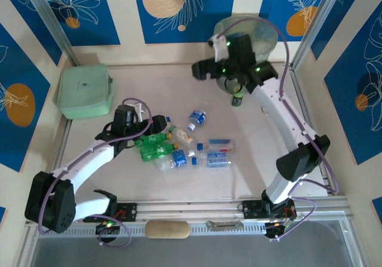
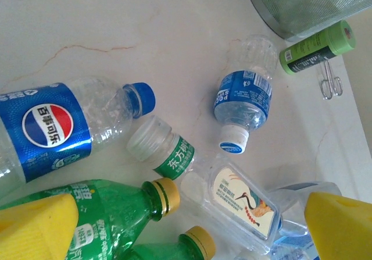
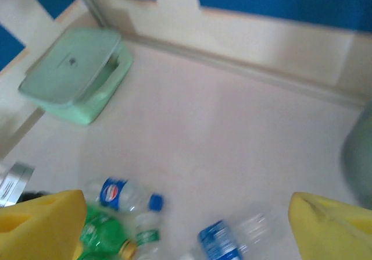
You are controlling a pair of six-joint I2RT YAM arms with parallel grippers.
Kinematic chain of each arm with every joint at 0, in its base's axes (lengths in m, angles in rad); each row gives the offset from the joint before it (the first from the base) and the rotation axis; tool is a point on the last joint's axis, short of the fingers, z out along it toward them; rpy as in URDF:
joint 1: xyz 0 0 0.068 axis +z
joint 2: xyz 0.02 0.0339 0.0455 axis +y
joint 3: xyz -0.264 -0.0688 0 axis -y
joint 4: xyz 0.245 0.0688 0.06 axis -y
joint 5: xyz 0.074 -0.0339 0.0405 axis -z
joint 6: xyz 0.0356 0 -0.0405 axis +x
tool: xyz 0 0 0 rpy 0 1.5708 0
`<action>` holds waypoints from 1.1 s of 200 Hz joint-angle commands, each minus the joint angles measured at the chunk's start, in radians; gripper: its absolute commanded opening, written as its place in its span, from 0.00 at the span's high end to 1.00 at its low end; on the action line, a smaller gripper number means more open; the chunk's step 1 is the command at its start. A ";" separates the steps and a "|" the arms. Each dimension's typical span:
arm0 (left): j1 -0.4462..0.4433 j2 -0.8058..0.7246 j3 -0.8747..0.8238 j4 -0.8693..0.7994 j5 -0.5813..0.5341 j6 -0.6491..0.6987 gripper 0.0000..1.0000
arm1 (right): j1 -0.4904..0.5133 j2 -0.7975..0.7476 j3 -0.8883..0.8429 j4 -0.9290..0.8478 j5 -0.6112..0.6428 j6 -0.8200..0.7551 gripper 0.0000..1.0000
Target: Put the plastic bottles in the bin
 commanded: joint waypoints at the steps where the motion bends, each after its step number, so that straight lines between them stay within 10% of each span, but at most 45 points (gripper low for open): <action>1: 0.010 0.017 0.036 0.047 0.033 -0.020 0.00 | 0.039 -0.069 -0.167 0.056 0.064 0.137 0.09; 84: 0.011 -0.019 0.009 0.004 -0.056 -0.001 0.00 | 0.079 -0.077 -0.582 0.175 0.166 0.617 0.08; 220: 0.091 -0.170 -0.106 -0.053 -0.179 0.004 0.00 | 0.088 0.300 -0.467 0.312 0.186 0.878 0.08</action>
